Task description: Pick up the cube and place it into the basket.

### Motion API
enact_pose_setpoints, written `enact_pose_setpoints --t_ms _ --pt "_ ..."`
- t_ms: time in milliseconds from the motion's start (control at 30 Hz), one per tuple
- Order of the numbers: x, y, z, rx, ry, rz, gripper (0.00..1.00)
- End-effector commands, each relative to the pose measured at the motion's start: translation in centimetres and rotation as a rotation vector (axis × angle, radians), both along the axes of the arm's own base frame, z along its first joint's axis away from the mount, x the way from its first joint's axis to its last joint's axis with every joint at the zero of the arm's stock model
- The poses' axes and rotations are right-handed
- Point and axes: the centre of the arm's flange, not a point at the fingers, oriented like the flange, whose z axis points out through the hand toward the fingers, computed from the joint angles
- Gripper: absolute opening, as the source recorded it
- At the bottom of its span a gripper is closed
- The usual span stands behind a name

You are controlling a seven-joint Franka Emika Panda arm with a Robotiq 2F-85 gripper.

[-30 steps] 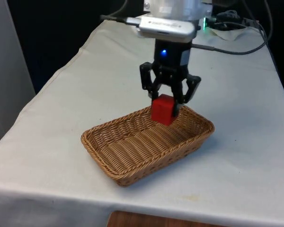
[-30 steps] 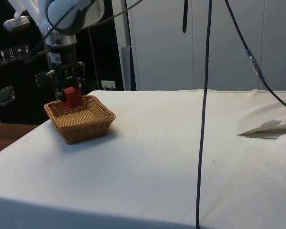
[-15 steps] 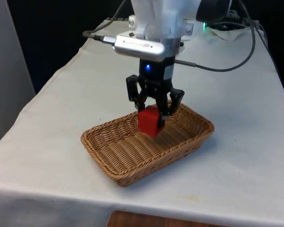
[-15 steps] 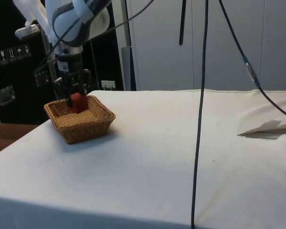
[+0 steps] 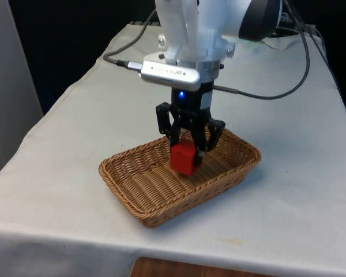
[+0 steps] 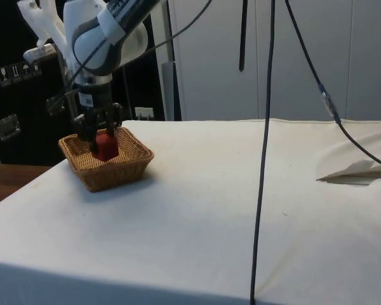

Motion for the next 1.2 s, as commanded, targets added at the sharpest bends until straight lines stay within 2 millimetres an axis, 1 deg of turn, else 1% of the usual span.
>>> enact_pose_setpoints --t_ms 0,33,167,200,233,333,367,400,533,567,600,767,900,933,967,1000,1167 --pt "0.1 -0.1 -0.3 0.008 -0.004 -0.001 0.00" --pt "0.0 -0.1 -0.2 0.000 -0.001 -0.001 0.00" --pt "0.2 -0.2 -0.9 0.007 -0.004 -0.005 0.00" --pt "0.2 -0.2 -0.9 0.007 -0.005 -0.004 0.02" --pt "0.2 -0.2 -1.0 0.007 -0.004 -0.004 0.07" --pt "0.1 -0.3 -1.0 -0.002 0.000 -0.005 0.35" --pt "0.2 -0.2 -1.1 0.007 -0.004 -0.006 0.35" --pt "0.2 -0.2 -1.1 0.007 -0.005 -0.006 0.54" --pt "0.2 -0.3 -1.2 0.005 -0.005 -0.006 0.93" --pt "0.2 -0.3 -1.2 0.005 -0.005 -0.006 0.99" --pt "0.1 -0.2 -1.1 -0.002 0.000 -0.005 1.00" --pt "0.2 -0.3 -1.3 0.005 -0.005 -0.006 1.00" --pt "-0.2 -0.4 0.3 0.001 -0.003 -0.007 1.00" --pt "0.1 -0.4 -0.6 -0.003 -0.003 -0.007 1.00" --pt "-0.3 -0.4 0.7 0.001 -0.002 -0.007 1.00" --pt "-0.5 -0.3 1.4 0.001 0.000 -0.006 1.00" --pt "-1.0 -0.4 2.9 0.002 0.003 -0.007 1.00"
